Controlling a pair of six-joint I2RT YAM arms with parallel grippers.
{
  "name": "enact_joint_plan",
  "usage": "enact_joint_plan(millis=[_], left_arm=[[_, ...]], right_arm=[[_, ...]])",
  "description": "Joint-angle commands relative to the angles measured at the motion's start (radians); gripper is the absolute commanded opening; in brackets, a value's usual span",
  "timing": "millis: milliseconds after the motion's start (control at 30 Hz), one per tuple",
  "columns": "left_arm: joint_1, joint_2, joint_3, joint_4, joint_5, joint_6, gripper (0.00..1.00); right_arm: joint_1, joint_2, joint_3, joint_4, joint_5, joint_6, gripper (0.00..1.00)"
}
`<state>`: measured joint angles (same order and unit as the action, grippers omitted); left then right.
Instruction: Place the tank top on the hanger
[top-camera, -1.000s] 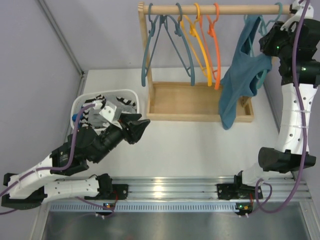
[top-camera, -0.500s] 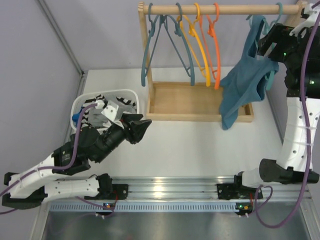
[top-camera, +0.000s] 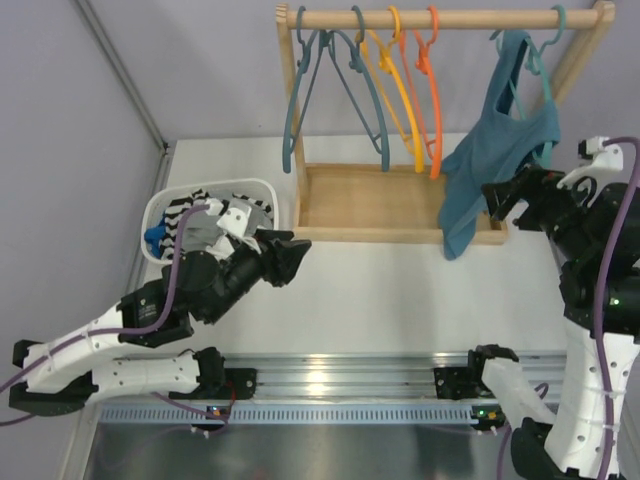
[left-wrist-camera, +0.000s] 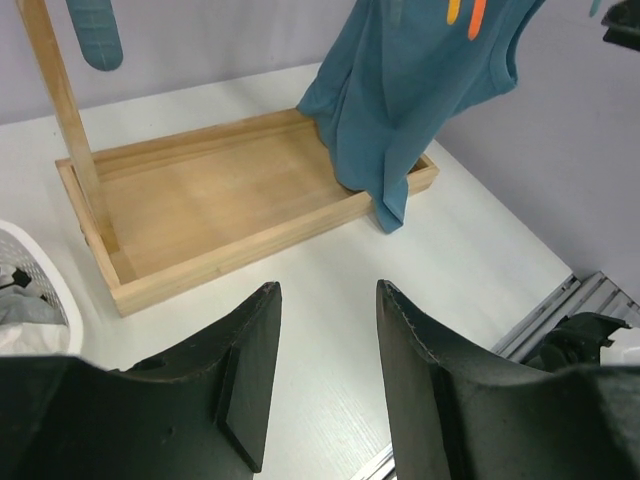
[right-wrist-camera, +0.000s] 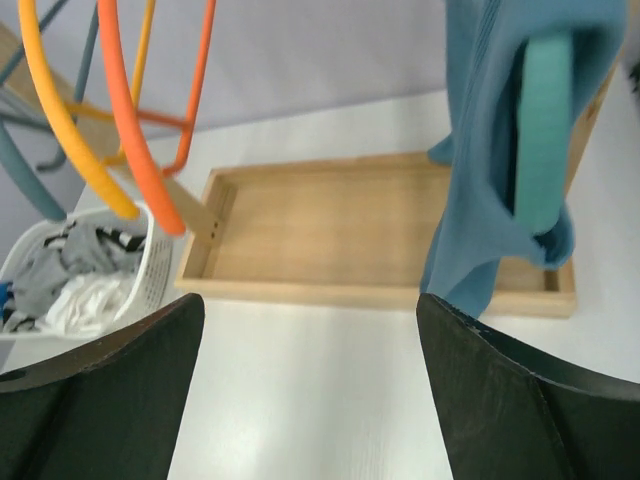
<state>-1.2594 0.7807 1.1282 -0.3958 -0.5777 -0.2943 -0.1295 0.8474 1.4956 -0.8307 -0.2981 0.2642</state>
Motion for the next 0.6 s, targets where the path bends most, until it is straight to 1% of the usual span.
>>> enact_joint_plan(millis=[0, 33, 67, 133, 167, 200, 267, 333, 367, 433, 467, 500, 567], left_arm=[[-0.001, 0.023, -0.018, 0.009, -0.025, -0.054, 0.48], [-0.001, 0.035, -0.03, 0.012, -0.03, -0.072, 0.48], [-0.001, 0.04, -0.037, 0.015, -0.03, -0.081, 0.48], [-0.001, 0.049, -0.07, 0.023, -0.039, -0.115, 0.48], [-0.001, 0.058, -0.083, 0.04, -0.042, -0.127, 0.48], [-0.001, 0.061, -0.096, 0.046, -0.048, -0.153, 0.48], [-0.001, 0.078, -0.14, 0.07, -0.05, -0.178, 0.48], [0.0, 0.097, -0.177, 0.077, -0.057, -0.224, 0.48], [0.0, 0.101, -0.191, 0.078, -0.06, -0.239, 0.48], [0.0, 0.109, -0.238, 0.078, -0.074, -0.296, 0.48], [0.0, 0.109, -0.257, 0.083, -0.076, -0.313, 0.48], [0.0, 0.108, -0.274, 0.092, -0.077, -0.34, 0.48], [0.0, 0.097, -0.318, 0.101, -0.082, -0.362, 0.48]], right_arm=[[-0.004, -0.077, -0.096, -0.053, -0.124, 0.029, 0.87], [0.004, -0.096, -0.119, -0.061, -0.133, 0.029, 0.87], [0.016, -0.132, -0.185, -0.058, -0.137, 0.044, 0.87], [0.043, -0.163, -0.259, -0.047, -0.16, 0.062, 0.87], [0.051, -0.197, -0.3, -0.032, -0.174, 0.085, 0.87], [0.057, -0.215, -0.384, 0.0, -0.199, 0.096, 0.87], [0.082, -0.249, -0.495, 0.024, -0.2, 0.109, 0.87], [0.122, -0.263, -0.555, 0.068, -0.191, 0.113, 0.87], [0.158, -0.263, -0.601, 0.08, -0.161, 0.121, 0.87], [0.26, -0.249, -0.633, 0.123, -0.107, 0.132, 0.87], [0.302, -0.237, -0.653, 0.14, -0.029, 0.148, 0.88], [0.389, -0.232, -0.661, 0.154, 0.011, 0.158, 0.88], [0.465, -0.214, -0.687, 0.202, 0.104, 0.185, 0.93]])
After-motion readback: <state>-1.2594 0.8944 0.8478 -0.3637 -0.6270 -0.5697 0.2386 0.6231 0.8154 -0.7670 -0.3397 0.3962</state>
